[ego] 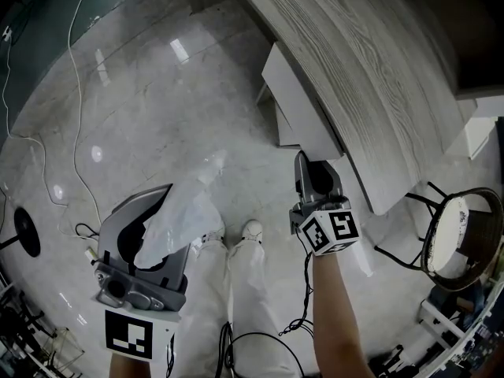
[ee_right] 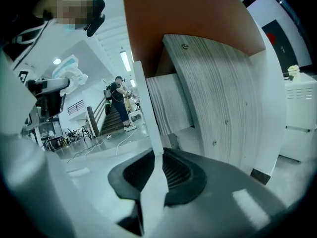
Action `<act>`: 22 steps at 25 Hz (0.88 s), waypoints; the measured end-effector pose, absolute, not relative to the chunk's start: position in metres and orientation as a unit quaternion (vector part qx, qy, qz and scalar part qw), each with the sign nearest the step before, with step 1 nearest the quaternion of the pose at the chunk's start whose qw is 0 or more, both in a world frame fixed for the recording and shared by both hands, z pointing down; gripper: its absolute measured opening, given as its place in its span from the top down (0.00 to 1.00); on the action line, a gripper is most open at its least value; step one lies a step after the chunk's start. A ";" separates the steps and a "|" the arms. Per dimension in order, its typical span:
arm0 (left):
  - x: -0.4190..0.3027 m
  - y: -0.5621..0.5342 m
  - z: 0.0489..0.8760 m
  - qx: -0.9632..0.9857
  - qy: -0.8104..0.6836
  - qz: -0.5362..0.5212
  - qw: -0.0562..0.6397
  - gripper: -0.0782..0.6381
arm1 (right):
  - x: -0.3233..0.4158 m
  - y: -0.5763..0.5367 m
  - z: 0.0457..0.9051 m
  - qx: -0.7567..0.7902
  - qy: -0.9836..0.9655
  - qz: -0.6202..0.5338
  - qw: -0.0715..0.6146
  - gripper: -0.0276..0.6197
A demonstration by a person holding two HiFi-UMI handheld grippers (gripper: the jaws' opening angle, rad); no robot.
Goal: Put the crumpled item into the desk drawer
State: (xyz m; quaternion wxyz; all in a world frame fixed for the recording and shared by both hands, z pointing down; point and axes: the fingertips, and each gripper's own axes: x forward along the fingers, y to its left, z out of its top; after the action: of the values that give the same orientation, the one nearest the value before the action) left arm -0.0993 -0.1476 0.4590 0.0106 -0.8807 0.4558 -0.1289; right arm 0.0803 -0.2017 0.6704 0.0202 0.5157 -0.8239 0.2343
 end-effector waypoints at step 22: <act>-0.108 -0.139 0.459 -0.880 0.458 -0.128 0.011 0.80 | 0.060 -0.181 0.680 0.512 -0.824 0.236 0.048 0.86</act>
State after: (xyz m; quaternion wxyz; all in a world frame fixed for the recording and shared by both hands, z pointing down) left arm -0.1079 -0.1388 0.4587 0.0111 -0.8798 0.4577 -0.1278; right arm 0.0597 -0.1814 0.6800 0.0484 0.5124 -0.8244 0.2357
